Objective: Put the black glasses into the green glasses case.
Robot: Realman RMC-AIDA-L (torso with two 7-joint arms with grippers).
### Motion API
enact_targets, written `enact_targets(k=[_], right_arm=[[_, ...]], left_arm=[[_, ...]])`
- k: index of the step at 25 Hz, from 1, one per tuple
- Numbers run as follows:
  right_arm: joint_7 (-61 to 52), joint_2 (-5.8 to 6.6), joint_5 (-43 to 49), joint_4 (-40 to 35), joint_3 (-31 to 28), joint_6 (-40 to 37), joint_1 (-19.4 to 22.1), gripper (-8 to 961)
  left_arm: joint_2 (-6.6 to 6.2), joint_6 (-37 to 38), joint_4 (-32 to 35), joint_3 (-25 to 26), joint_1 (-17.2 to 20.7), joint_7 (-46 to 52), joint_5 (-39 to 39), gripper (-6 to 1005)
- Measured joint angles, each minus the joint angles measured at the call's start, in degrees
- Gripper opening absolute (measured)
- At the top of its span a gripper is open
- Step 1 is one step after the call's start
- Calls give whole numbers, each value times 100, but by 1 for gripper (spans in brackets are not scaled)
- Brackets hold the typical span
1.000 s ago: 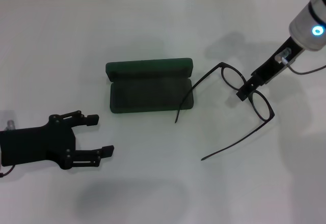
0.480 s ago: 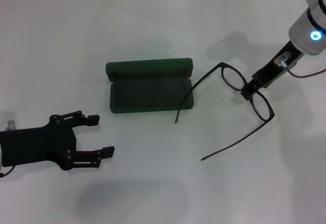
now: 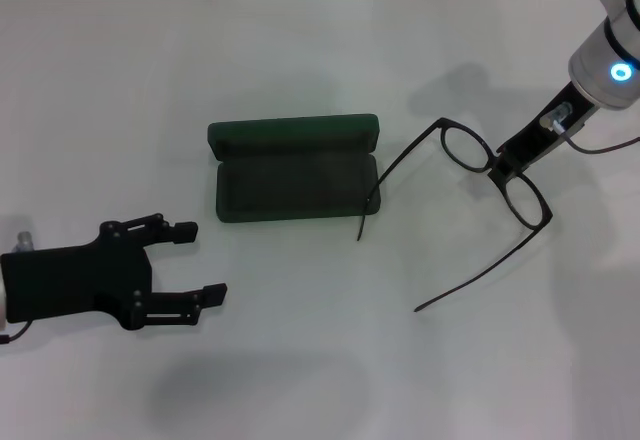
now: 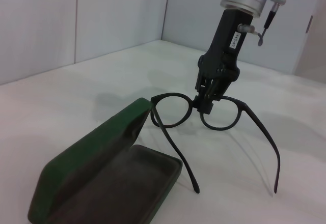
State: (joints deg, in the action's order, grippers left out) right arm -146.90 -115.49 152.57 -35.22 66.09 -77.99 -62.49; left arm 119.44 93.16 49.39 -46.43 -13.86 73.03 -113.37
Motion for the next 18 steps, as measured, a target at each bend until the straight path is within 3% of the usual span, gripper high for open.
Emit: enact_targets(k=[9,14,18], right_arm=[[41,13,0,-33,23,49,14,111],[97,45,-3,-50,89,76,33,61],[145,68,-69,-495,14,-69,304,62]], left_arm=[[-3,0,0,3,-36,0,1,890],[3,23,-30,3,-41,44,4,890],[8,251,-145,33,-40,61,68,890]])
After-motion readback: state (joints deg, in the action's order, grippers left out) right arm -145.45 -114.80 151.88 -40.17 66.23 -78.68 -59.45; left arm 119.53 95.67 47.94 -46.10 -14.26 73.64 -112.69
